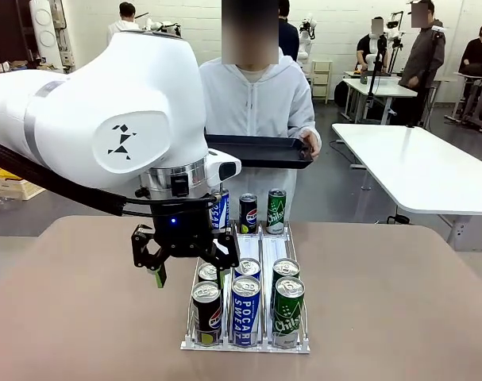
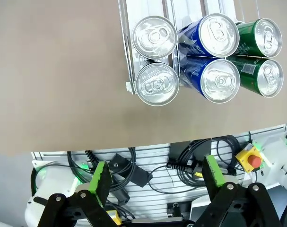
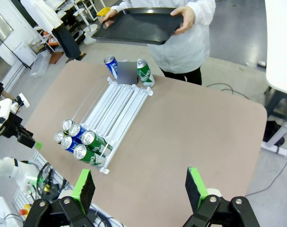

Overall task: Retrieve and hand over the desired beverage to the person.
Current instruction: Pick up a can of the same type that the person held from the Automatic Can Dispenser.

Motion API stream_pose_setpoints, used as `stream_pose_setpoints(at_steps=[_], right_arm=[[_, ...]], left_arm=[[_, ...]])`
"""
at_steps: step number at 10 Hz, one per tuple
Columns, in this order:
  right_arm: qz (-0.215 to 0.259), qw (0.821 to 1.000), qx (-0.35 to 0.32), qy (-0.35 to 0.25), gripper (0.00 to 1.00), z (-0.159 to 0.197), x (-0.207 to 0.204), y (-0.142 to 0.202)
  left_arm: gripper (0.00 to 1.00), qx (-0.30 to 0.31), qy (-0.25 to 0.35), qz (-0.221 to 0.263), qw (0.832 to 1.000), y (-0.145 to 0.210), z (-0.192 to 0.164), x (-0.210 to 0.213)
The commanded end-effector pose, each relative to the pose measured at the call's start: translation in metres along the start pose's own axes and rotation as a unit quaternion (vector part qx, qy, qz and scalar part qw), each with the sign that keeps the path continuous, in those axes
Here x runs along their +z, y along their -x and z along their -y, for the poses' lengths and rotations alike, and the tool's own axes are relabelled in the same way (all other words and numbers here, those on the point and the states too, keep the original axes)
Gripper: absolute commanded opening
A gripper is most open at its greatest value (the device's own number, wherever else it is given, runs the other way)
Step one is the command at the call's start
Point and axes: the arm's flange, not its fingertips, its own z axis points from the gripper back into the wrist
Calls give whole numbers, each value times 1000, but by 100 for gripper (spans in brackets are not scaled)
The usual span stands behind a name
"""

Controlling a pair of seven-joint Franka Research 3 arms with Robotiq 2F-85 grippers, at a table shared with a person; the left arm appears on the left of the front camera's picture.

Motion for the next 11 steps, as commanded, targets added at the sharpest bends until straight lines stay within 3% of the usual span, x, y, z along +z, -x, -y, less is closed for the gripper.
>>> stream_pose_setpoints(at_steps=[1,11], right_arm=[[-3,1000,0,5,100,0,-1,-1],[-3,1000,0,5,100,0,-1,-1]], left_arm=[[100,-1,-7,-17,1000,-13,6,-4],[100,-18,-19,-28,999,-72,22,-64]])
